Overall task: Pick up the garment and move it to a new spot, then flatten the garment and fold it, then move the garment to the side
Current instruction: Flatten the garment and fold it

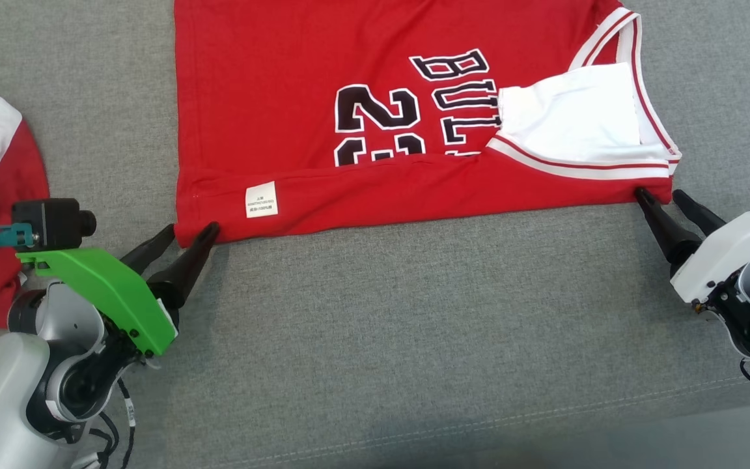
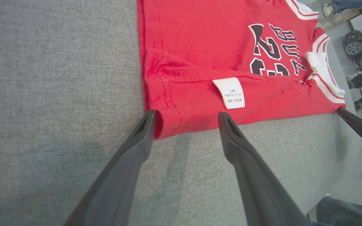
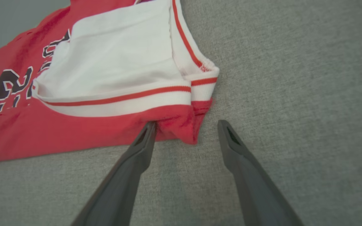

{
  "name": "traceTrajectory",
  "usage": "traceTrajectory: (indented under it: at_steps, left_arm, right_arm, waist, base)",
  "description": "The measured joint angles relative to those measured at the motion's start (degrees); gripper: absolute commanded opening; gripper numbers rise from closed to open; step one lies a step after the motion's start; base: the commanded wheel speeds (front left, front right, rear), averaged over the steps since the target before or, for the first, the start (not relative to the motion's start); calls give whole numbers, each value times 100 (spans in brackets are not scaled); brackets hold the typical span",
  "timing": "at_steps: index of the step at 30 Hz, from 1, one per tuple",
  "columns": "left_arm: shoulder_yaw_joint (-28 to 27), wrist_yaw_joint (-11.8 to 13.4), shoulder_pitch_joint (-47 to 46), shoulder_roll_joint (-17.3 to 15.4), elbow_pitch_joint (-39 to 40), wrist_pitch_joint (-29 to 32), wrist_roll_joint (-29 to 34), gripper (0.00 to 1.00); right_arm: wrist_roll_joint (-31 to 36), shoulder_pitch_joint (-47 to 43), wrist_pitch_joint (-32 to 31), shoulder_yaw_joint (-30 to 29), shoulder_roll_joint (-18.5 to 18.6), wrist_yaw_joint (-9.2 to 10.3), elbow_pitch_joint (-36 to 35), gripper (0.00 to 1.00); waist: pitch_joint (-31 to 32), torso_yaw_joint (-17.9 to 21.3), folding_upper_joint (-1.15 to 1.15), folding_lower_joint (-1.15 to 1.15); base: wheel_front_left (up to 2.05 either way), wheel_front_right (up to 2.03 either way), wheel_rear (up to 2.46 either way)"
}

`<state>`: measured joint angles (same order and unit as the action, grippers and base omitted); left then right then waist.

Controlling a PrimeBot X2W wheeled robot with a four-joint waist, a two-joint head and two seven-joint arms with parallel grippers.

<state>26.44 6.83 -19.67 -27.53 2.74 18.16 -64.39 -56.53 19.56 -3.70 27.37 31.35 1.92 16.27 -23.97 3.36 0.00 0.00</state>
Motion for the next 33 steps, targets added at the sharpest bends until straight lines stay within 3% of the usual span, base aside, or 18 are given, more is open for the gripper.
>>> traceTrajectory:
  at_steps: [4, 14, 15, 16, 17, 19, 20, 21, 22, 23, 33]
  left_arm:
    - [138, 0, -30, -199, -9, 156, 180, 100]
    - [287, 1, -71, -119, -122, 361, 181, 100]
    - [308, 0, -102, -111, -151, 404, 193, 85]
    - [318, 0, -135, -104, -182, 405, 232, 56]
    - [327, 1, -176, -104, -213, 410, 267, 47]
    - [347, 1, -241, -107, -242, 458, 374, 46]
    - [377, 1, -274, -111, -253, 503, 428, 36]
    - [405, 1, -299, -114, -272, 532, 476, 24]
    - [432, 1, -322, -115, -305, 536, 508, 0]
    - [488, 1, -350, -145, -339, 590, 552, 0]
    - [558, 1, -403, -218, -521, 632, 760, 0]
  right_arm:
    - [10, 37, -98, 74, 37, -40, 0, 100]
    - [35, 199, -403, 192, 99, -41, 4, 100]
    - [35, 229, -433, 205, 107, -41, 4, 100]
    - [35, 246, -444, 208, 108, -42, 4, 100]
    - [35, 258, -447, 209, 105, -42, 4, 100]
    - [35, 280, -499, 219, 107, -52, 4, 100]
    - [34, 298, -517, 227, 105, -66, 7, 98]
    - [33, 331, -590, 253, 109, -86, 14, 56]
    - [33, 360, -642, 277, 115, -91, 13, 25]
    - [32, 378, -676, 286, 112, -91, 13, 0]
    - [-208, 442, -1009, 370, 92, -258, 25, 0]
  waist:
    - [20, -3, 0, 0]
    - [-10, 7, 0, 0]
    - [-17, 9, 0, 0]
    - [-24, 11, 0, 0]
    - [-32, 14, 0, 0]
    - [-44, 21, 0, 0]
    - [-51, 25, 0, 0]
    - [-56, 29, 0, 0]
    - [-59, 32, 0, 0]
    - [-61, 34, 0, 0]
    - [62, 54, 0, 0]
  base:
    - [0, 0, 0]
    - [0, 0, 0]
    - [0, 0, 0]
    - [0, 0, 0]
    - [0, 0, 0]
    - [0, 0, 0]
    - [0, 0, 0]
    - [0, 0, 0]
    - [0, 0, 0]
    - [0, 0, 0]
    - [0, 0, 0]
